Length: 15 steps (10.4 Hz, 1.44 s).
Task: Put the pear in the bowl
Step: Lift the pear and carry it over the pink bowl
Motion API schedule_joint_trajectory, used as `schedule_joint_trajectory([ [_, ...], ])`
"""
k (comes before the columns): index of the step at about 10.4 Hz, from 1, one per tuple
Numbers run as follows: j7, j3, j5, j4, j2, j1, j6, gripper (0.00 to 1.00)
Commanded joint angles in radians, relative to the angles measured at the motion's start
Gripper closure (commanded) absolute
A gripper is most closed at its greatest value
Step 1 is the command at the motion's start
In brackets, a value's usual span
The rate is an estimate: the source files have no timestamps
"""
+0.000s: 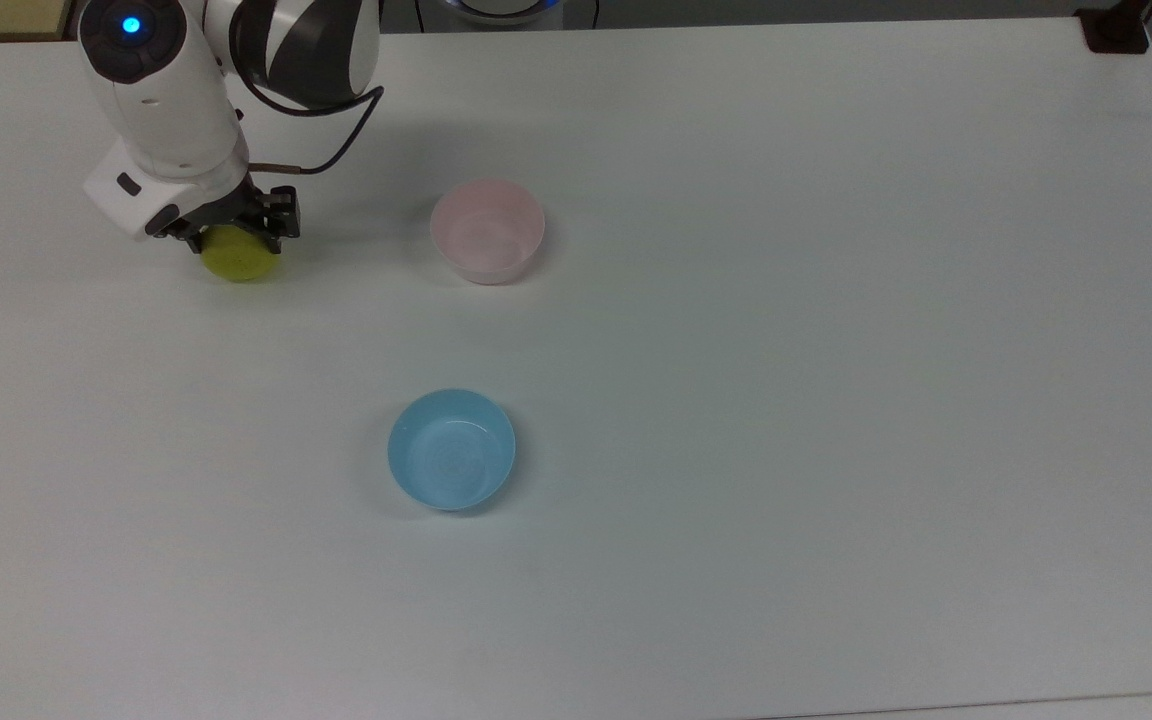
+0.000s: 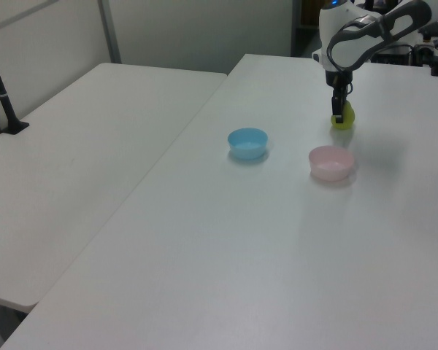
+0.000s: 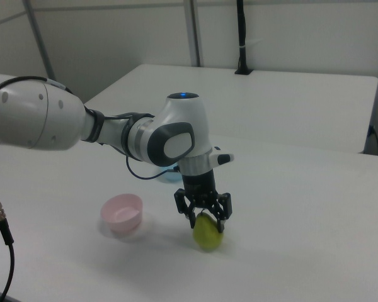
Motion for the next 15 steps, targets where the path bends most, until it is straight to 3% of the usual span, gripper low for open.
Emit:
schedule_joint_trajectory([
  [1,-0.031,-0.004,-0.002,-0.018,-0.040,-0.010,0.003,0.66],
  [4,-0.014,0.006,-0.002,-0.018,-0.164,0.012,-0.156,0.66],
  [8,0.248,0.010,0.011,-0.020,-0.260,0.254,-0.333,0.66],
  [11,0.428,0.012,0.013,-0.088,-0.246,0.396,-0.267,0.65],
  [12,0.457,0.012,0.013,-0.133,-0.237,0.422,-0.185,0.65],
  [15,0.459,0.013,0.013,-0.146,-0.153,0.439,-0.094,0.64],
])
